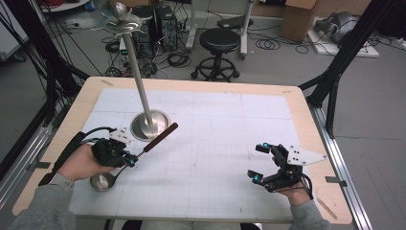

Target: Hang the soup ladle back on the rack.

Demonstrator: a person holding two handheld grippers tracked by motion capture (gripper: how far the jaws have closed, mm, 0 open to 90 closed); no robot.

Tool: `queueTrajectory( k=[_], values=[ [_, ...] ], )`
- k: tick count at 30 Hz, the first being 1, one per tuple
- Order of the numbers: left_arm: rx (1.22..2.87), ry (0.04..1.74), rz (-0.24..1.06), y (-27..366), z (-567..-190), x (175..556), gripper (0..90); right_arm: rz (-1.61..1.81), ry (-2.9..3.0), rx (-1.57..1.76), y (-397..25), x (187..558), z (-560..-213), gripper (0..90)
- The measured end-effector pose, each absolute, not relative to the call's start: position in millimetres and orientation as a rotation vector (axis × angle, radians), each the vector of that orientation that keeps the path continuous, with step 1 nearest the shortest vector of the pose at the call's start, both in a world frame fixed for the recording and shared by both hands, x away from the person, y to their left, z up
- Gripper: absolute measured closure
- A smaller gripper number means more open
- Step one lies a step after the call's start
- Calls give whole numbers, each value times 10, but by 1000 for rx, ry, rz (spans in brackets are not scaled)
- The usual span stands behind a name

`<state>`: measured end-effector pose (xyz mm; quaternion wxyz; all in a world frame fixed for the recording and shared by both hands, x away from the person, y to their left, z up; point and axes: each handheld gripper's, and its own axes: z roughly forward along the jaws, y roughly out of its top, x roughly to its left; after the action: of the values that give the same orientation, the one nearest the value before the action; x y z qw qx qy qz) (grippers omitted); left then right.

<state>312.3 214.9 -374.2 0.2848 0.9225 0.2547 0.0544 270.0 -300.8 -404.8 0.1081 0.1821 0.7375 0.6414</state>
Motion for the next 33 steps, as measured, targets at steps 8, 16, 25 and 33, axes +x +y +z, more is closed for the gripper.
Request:
queueTrajectory(
  k=[8, 16, 25, 33],
  values=[
    [2383, 687, 168, 2180, -3623, 3075, 841, 1901, 2160, 528, -3011, 2702, -4042, 67],
    [2288, 699, 232, 2314, -3454, 3003, 842, 1901, 2161, 529, -3008, 2707, -4040, 67],
    [2202, 674, 274, 2382, -3321, 2934, 842, 1902, 2159, 524, -2999, 2711, -4038, 67],
    [2123, 657, 280, 2484, -3253, 2910, 842, 1903, 2159, 529, -3005, 2708, -4038, 67]
  ],
)
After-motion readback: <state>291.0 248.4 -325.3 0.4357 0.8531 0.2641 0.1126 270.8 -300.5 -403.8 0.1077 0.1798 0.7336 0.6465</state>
